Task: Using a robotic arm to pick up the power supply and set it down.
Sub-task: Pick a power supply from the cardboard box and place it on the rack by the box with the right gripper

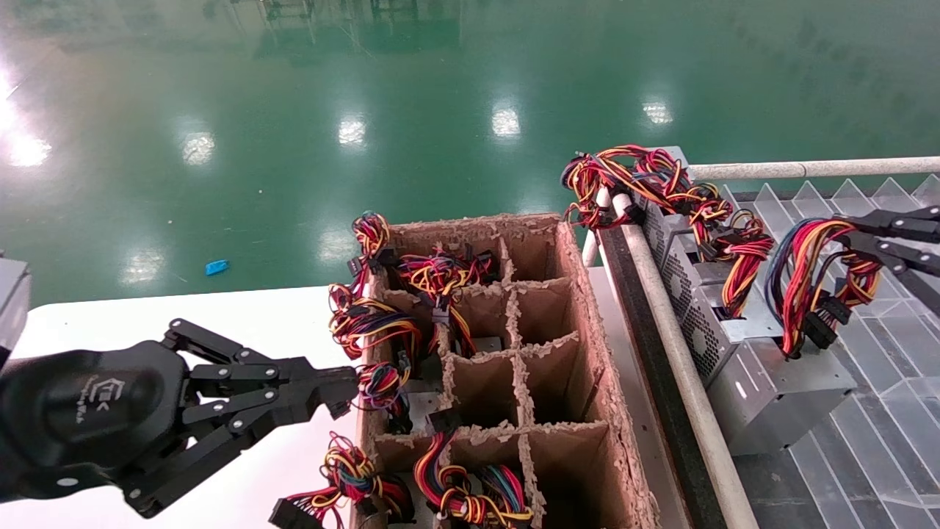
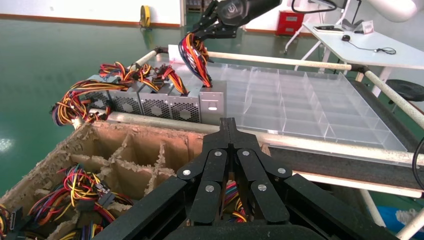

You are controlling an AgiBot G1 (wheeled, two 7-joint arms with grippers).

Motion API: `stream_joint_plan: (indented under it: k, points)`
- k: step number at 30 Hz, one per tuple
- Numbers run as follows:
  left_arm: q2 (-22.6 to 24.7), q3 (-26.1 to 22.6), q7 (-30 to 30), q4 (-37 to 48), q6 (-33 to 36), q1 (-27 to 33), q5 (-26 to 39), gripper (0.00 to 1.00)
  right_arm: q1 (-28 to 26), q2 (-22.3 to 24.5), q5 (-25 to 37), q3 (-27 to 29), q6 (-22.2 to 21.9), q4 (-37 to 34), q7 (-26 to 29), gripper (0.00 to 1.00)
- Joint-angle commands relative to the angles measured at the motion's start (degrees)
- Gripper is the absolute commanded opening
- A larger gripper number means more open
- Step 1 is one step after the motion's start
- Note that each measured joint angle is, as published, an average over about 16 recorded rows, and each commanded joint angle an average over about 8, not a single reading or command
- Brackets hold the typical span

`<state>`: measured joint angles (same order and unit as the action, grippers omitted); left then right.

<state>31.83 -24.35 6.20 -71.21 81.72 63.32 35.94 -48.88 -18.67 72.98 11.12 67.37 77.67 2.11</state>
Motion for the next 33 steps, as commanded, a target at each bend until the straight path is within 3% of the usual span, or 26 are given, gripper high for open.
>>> stream_joint_plan:
  k: [1,4,11,12,33]
  points:
    - [0.0,0.0,0.0,0.0,0.0,0.0,0.0,0.0,0.1,0.2,-0.5,0.3,0.4,0.0,0.2,0.0]
    - [0.0,0.0,0.0,0.0,0.0,0.0,0.0,0.0,0.4,0.3,-0.5,0.1,0.8,0.0,0.4,0.04]
    - [0.0,0.0,0.0,0.0,0.0,0.0,0.0,0.0,0.6,0.3,0.0,-0.4,0.8,0.0,0.9,0.91]
    - [0.0,0.0,0.0,0.0,0.0,0.0,0.0,0.0,0.5,0.3,0.0,-0.5,0.8,0.0,1.0,1.0]
    - [0.0,0.0,0.0,0.0,0.0,0.0,0.0,0.0,-0.4,1.9,-0.3,-1.6,2.8,0.0,3.4,1.0]
